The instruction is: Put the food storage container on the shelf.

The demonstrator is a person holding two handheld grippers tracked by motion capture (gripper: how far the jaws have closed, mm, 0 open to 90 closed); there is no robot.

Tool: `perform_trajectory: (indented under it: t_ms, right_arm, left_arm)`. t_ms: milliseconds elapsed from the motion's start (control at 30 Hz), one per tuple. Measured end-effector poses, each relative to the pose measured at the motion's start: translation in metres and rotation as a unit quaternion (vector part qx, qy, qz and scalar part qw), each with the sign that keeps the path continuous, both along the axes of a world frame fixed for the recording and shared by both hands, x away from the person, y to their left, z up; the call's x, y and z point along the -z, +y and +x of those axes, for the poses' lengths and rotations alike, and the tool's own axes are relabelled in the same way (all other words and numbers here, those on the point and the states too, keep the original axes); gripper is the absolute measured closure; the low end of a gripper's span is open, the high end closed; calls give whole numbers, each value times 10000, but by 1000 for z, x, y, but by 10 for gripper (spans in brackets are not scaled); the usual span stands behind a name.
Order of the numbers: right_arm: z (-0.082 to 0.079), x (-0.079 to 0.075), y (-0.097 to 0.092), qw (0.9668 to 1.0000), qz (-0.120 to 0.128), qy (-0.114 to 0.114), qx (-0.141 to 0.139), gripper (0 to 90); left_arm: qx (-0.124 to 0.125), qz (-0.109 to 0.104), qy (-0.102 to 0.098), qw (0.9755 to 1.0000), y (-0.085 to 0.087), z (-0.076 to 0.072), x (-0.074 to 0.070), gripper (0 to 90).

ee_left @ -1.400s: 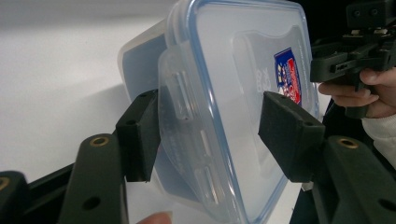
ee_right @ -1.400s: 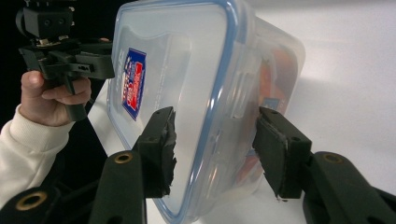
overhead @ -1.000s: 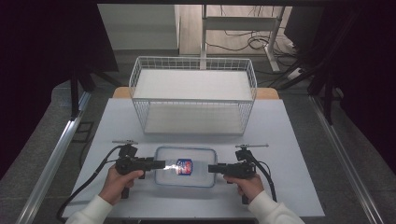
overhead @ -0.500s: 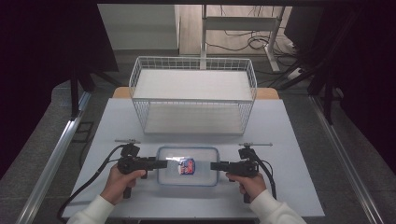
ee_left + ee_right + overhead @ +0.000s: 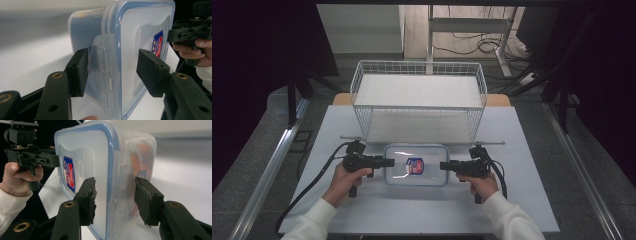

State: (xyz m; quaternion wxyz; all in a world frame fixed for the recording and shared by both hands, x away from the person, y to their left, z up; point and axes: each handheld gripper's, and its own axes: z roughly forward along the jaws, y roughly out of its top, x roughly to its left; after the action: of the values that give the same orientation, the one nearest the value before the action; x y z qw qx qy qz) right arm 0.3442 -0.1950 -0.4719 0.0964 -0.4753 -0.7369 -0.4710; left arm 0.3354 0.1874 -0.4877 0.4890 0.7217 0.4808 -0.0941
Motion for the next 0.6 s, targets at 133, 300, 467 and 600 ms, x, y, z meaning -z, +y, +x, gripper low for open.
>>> perform_trajectory:
  t_ms: [133, 300, 467, 600]
  right_arm:
    - [20, -1, 1, 9999, -35, -156, 19, 521]
    - [51, -6, 4, 9996, -67, -260, 21, 520]
    - [70, -5, 6, 9996, -66, -290, -1, 517]
    - [86, 4, 5, 9997, -44, -260, -9, 515]
  left_arm:
    - [-8, -45, -11, 10000, 1, 24, 1, 441]
    - [-75, -125, -121, 9998, 4, 51, 2, 441]
    - [-219, -165, -120, 9996, 3, 63, 3, 441]
    - [-221, -114, -100, 9996, 3, 73, 12, 441]
